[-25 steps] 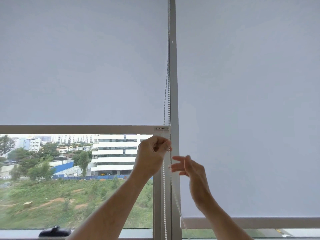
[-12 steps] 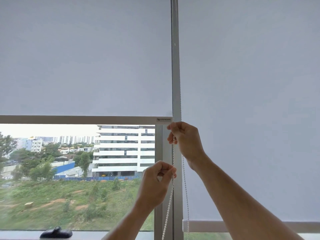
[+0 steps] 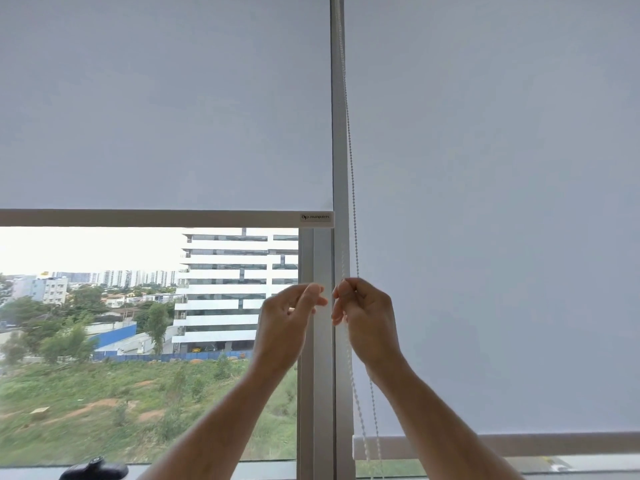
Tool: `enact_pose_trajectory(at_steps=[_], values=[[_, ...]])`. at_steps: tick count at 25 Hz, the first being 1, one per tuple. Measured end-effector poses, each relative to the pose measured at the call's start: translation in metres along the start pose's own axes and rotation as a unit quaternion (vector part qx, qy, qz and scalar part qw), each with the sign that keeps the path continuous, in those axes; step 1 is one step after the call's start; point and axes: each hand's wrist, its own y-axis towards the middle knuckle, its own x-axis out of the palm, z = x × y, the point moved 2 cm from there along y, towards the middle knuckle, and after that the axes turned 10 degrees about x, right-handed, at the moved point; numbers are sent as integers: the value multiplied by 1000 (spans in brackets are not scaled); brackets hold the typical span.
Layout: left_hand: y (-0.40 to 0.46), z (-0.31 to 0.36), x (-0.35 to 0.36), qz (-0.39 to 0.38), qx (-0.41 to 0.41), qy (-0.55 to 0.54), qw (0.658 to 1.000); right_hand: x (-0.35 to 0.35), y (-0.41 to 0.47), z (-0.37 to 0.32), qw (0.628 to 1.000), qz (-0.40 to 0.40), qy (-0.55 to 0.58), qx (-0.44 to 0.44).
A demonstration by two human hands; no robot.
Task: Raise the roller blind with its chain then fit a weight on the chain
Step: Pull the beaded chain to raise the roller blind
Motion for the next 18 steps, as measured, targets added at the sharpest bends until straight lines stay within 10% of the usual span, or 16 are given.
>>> enact_pose_trajectory(at_steps=[18], values=[[26, -2, 22, -16, -2, 8, 1000, -3, -34, 66, 991, -111, 51, 51]])
